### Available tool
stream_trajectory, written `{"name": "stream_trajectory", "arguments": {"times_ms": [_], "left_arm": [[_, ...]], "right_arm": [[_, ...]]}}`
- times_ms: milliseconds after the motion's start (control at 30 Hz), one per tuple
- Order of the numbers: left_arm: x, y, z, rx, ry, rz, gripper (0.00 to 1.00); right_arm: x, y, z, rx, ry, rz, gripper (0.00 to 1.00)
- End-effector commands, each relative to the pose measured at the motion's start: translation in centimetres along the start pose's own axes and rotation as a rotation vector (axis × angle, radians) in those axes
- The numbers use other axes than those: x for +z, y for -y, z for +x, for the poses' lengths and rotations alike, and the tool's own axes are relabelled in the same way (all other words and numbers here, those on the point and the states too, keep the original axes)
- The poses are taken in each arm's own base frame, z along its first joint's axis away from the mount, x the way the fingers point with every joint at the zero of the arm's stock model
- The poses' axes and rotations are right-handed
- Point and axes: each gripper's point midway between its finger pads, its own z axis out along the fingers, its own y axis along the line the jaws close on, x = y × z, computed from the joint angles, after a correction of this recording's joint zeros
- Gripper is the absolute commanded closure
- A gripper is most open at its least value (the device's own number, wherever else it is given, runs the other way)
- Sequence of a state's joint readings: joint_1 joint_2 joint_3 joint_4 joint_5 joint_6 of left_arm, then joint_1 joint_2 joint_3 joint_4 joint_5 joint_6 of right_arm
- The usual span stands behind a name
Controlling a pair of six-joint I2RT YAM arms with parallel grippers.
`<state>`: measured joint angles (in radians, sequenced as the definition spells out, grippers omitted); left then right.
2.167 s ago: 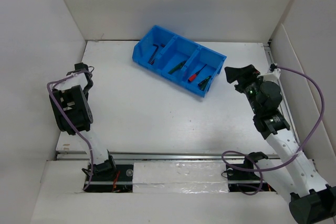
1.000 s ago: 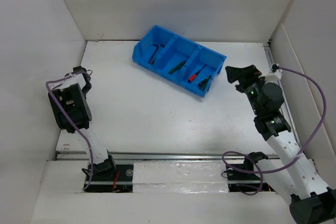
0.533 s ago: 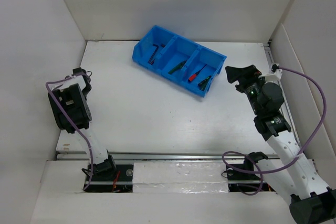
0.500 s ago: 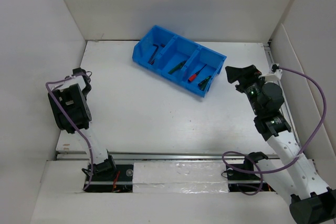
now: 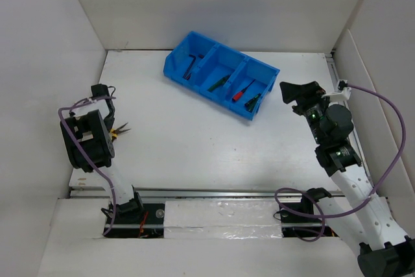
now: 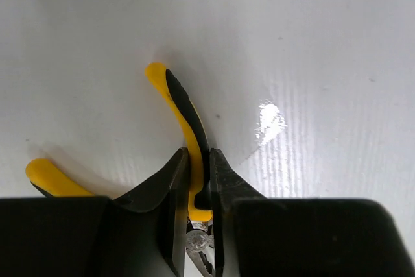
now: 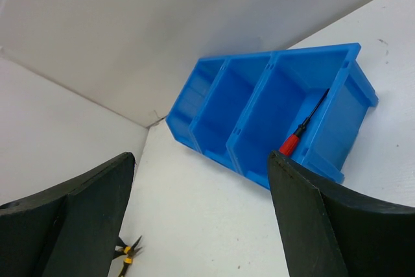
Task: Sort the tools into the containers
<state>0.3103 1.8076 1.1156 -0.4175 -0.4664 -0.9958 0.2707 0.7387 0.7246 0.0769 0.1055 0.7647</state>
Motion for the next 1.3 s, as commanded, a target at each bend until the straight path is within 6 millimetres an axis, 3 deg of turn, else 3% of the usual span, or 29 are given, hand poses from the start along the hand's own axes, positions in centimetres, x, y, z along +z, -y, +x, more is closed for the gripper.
{"name": "stream_trajectory", "arguments": {"times_ms": [0,167,300,367,400,467,500,567,600,633,700,800,867,900,967,1033,1067,1100,1133,1200,1267], "left_arm": [[0.1,1.6,3.0,0.014,-0.116,0.106,1.0],[-0.3,2.0,3.3,0.054,-0.095,0.112,1.0],[-3.8,5.0,4.1,0.127,-0.059,0.263,1.0],[-7.0,6.4,3.4,0.138,-0.017,0.359,1.0],[-8.9,7.4,4.1,0.158,-0.003,0.414,1.0],[-13.5,9.4,3.5,0.177,0.046,0.559,1.0],[-16.6,10.8,4.7,0.223,0.059,0.649,1.0],[-21.4,12.2,4.7,0.271,0.118,0.782,1.0],[-23.5,12.8,3.8,0.24,0.161,0.802,1.0],[-25.2,13.1,4.7,0.229,0.154,0.818,1.0],[-27.7,13.6,4.0,0.128,0.146,0.821,1.0],[-30.0,14.1,4.9,-0.05,0.098,0.817,1.0],[-31.2,14.4,6.5,-0.116,0.064,0.824,1.0],[-32.3,14.8,6.4,-0.203,0.044,0.834,1.0],[-32.2,15.7,7.9,-0.254,0.019,0.815,1.0],[-33.9,17.7,9.2,-0.284,-0.034,0.836,1.0],[-33.0,18.1,10.1,-0.285,-0.048,0.817,1.0],[-34.7,18.7,10.5,-0.298,-0.069,0.838,1.0],[-34.0,19.5,11.9,-0.315,-0.08,0.811,1.0],[-35.2,20.6,12.2,-0.35,-0.078,0.818,1.0],[-34.5,21.9,13.9,-0.366,-0.083,0.796,1.0]], "right_arm": [[-0.2,-1.5,-0.7,0.012,0.025,-0.061,0.13],[0.1,-1.4,-0.4,0.012,0.018,-0.059,0.13],[0.2,-1.2,-0.3,0.01,0.019,-0.055,0.13],[0.2,-1.1,-0.4,0.01,0.023,-0.05,0.13],[0.2,-1.1,-0.4,0.01,0.024,-0.049,0.13],[0.2,-0.9,-0.6,0.007,0.032,-0.037,0.13],[0.1,-1.0,-0.8,0.005,0.039,-0.036,0.13],[0.0,-0.9,-1.1,0.005,0.049,-0.029,0.13],[-0.1,-0.9,-1.2,0.004,0.051,-0.026,0.13],[-0.1,-0.8,-1.4,0.003,0.06,-0.02,0.13],[-0.2,-0.6,-1.5,0.002,0.067,-0.007,0.13],[-0.4,-0.5,-1.9,0.002,0.08,0.004,0.13],[-0.4,-0.5,-2.2,-0.001,0.088,0.013,0.13],[-0.5,-0.4,-2.2,-0.002,0.091,0.014,0.13],[-0.7,-0.4,-2.5,-0.002,0.101,0.019,0.13],[-0.8,-0.1,-2.7,-0.004,0.109,0.038,0.13],[-0.9,-0.1,-2.8,-0.005,0.114,0.039,0.13],[-1.0,-0.1,-3.0,-0.007,0.119,0.043,0.13],[-1.1,0.1,-3.2,-0.006,0.132,0.051,0.13],[-1.1,0.3,-3.4,-0.01,0.141,0.065,0.13],[-1.1,0.5,-3.5,-0.011,0.146,0.075,0.13]]}}
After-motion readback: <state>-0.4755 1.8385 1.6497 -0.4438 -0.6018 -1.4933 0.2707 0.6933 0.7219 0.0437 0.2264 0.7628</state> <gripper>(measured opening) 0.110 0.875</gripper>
